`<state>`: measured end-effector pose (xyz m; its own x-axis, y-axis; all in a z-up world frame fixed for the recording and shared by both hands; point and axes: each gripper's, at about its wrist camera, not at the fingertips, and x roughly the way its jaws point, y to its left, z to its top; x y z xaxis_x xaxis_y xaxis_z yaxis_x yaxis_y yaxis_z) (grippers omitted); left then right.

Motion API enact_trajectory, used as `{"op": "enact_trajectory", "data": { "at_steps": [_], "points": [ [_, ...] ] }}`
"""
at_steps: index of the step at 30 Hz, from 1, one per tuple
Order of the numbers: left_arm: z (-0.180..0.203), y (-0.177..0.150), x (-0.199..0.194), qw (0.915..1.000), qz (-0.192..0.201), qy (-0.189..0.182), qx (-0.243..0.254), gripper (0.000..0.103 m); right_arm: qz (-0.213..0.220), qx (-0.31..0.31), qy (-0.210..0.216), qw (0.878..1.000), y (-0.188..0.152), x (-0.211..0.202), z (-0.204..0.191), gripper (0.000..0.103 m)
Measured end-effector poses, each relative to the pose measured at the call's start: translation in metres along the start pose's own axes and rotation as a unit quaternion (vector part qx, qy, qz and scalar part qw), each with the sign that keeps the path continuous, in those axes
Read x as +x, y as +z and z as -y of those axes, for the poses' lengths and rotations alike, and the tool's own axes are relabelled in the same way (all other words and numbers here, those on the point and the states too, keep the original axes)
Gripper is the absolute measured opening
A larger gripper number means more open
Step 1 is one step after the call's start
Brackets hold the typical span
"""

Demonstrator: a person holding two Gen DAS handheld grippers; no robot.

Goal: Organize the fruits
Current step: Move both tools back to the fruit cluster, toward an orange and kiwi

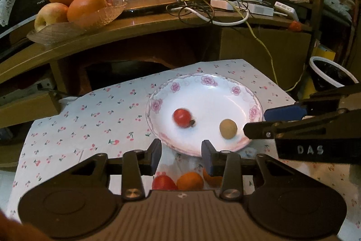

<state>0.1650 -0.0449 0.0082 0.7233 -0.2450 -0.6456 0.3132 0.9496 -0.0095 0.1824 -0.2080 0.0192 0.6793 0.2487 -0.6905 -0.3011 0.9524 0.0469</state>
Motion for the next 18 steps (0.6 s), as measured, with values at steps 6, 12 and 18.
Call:
{"op": "enact_trajectory", "data": {
  "at_steps": [6, 12, 18],
  "points": [
    [-0.003, -0.012, -0.021, 1.0000, -0.001, 0.009, -0.004, 0.045, -0.002, 0.009, 0.010, 1.000, -0.010, -0.014, -0.005, 0.040],
    [-0.010, -0.031, -0.040, 0.9997, -0.013, 0.019, -0.006, 0.046, -0.014, -0.001, 0.024, 1.000, -0.023, -0.022, -0.017, 0.040],
    [-0.010, -0.055, -0.045, 0.9989, -0.041, 0.020, 0.009, 0.047, -0.030, -0.026, 0.031, 0.999, -0.037, -0.023, -0.029, 0.047]
  ]
}}
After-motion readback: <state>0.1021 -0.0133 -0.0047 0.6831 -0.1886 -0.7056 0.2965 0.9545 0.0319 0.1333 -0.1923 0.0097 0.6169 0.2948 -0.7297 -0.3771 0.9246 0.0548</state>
